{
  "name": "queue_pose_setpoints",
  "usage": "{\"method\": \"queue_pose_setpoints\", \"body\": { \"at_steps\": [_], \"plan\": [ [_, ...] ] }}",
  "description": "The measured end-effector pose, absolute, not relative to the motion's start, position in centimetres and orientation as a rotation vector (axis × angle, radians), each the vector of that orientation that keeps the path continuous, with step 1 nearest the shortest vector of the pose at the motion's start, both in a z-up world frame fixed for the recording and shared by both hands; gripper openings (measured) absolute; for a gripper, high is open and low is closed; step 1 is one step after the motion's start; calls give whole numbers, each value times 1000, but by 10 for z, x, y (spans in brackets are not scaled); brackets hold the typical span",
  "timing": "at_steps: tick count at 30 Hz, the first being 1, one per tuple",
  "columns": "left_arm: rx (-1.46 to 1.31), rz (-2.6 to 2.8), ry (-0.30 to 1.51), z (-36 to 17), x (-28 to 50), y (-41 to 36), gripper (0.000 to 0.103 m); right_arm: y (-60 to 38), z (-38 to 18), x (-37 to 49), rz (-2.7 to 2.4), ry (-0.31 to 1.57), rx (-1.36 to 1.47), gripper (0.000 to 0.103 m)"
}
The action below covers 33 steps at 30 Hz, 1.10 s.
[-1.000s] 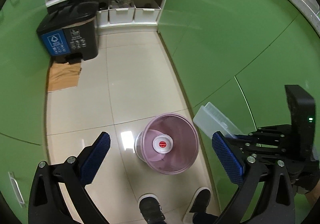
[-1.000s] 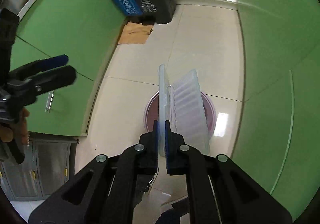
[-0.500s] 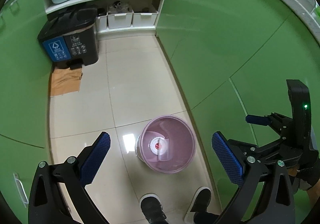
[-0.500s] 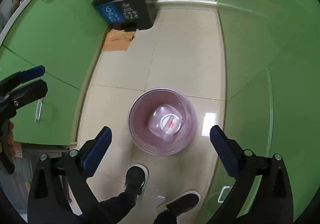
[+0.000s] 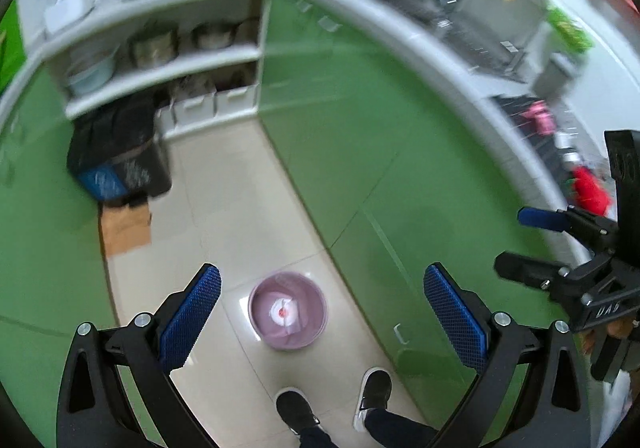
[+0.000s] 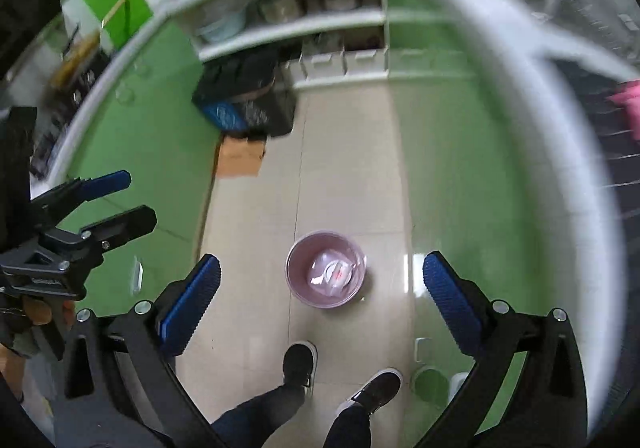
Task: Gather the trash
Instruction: 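Move both tools back up to the mat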
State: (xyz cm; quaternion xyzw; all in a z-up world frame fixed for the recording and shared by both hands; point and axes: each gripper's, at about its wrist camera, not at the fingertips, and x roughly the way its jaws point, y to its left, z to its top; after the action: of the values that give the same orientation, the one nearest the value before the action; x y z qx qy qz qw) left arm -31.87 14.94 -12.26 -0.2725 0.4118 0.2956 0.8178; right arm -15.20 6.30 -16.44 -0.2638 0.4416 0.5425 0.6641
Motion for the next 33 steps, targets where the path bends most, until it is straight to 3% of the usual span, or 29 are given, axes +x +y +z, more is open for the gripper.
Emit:
{"method": "queue_pose_setpoints", "body": {
  "at_steps": [5,15,33],
  "plan": [
    [-488,539,853,-55,-279,130,97,9,-88,-116,1110,925,-491,100],
    [-360,328,828,0,-178,70,97,-98,-32,-52,905,874,-389,100],
    [-290,183,930,-17,-24,19,97,-173,-34,59,815,920,-336,100]
  ]
}}
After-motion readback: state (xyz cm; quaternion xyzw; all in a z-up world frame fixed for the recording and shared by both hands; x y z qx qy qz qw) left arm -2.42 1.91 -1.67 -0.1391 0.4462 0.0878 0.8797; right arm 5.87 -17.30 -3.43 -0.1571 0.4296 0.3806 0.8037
